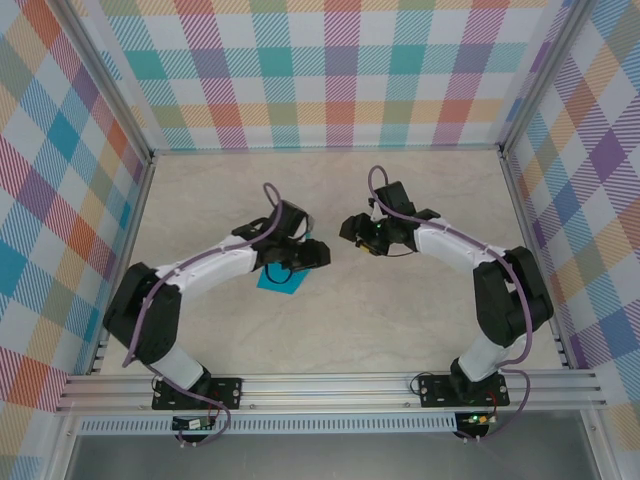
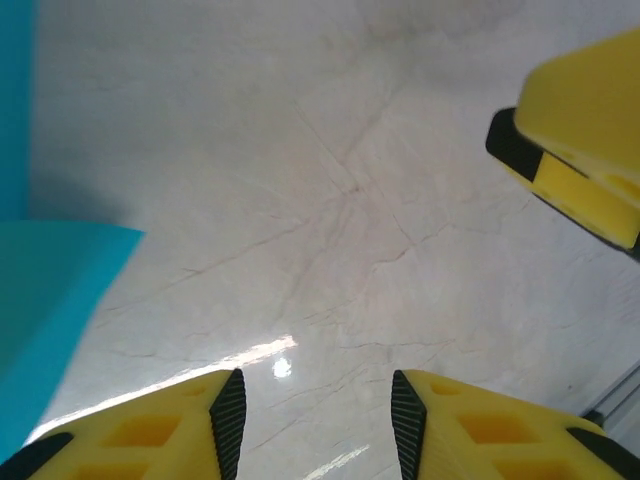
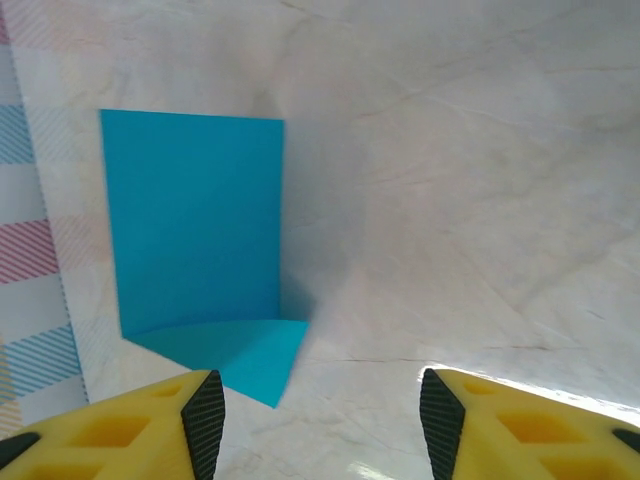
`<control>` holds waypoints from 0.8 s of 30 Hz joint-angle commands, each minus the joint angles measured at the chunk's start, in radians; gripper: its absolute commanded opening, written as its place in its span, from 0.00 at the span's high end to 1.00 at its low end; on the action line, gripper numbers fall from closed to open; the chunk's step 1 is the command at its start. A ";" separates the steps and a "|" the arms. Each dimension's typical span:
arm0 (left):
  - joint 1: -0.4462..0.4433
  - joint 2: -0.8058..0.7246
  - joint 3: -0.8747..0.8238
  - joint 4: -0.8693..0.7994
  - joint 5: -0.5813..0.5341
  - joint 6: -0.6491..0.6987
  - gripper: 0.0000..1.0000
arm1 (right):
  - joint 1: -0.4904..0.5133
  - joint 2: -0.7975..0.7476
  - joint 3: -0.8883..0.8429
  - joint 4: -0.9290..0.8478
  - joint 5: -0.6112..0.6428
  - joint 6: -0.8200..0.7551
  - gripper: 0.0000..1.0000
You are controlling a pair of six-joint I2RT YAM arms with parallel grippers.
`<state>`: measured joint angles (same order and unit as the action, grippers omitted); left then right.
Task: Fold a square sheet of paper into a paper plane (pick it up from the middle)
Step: Move the paper to the center of the table.
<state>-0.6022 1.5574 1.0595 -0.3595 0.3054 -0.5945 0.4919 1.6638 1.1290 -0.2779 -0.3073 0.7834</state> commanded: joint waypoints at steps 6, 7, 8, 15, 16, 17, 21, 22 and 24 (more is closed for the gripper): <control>0.168 -0.206 -0.134 -0.049 -0.069 -0.039 0.56 | 0.116 0.119 0.253 -0.108 0.083 -0.062 0.41; 0.183 -0.216 -0.143 -0.055 -0.084 -0.045 0.54 | 0.130 0.139 0.283 -0.143 0.107 -0.070 0.39; 0.201 -0.223 -0.152 -0.065 -0.096 -0.051 0.54 | 0.149 0.159 0.321 -0.189 0.148 -0.074 0.38; 0.282 -0.207 -0.186 -0.147 -0.194 -0.120 0.40 | 0.289 0.276 0.544 -0.463 0.418 -0.050 0.28; 0.288 -0.205 -0.191 -0.147 -0.199 -0.126 0.38 | 0.300 0.290 0.557 -0.474 0.424 -0.042 0.28; 0.293 -0.201 -0.194 -0.150 -0.205 -0.130 0.36 | 0.315 0.307 0.577 -0.491 0.427 -0.033 0.29; 0.305 -0.206 -0.199 -0.166 -0.244 -0.148 0.24 | 0.354 0.387 0.671 -0.573 0.434 0.009 0.35; 0.306 -0.206 -0.199 -0.170 -0.251 -0.150 0.22 | 0.360 0.399 0.683 -0.585 0.436 0.022 0.36; 0.309 -0.209 -0.203 -0.176 -0.262 -0.150 0.19 | 0.368 0.418 0.699 -0.592 0.427 0.052 0.40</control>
<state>-0.3103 1.3518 0.8703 -0.4999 0.0856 -0.7300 0.8539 2.0537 1.7901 -0.7742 0.0902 0.7784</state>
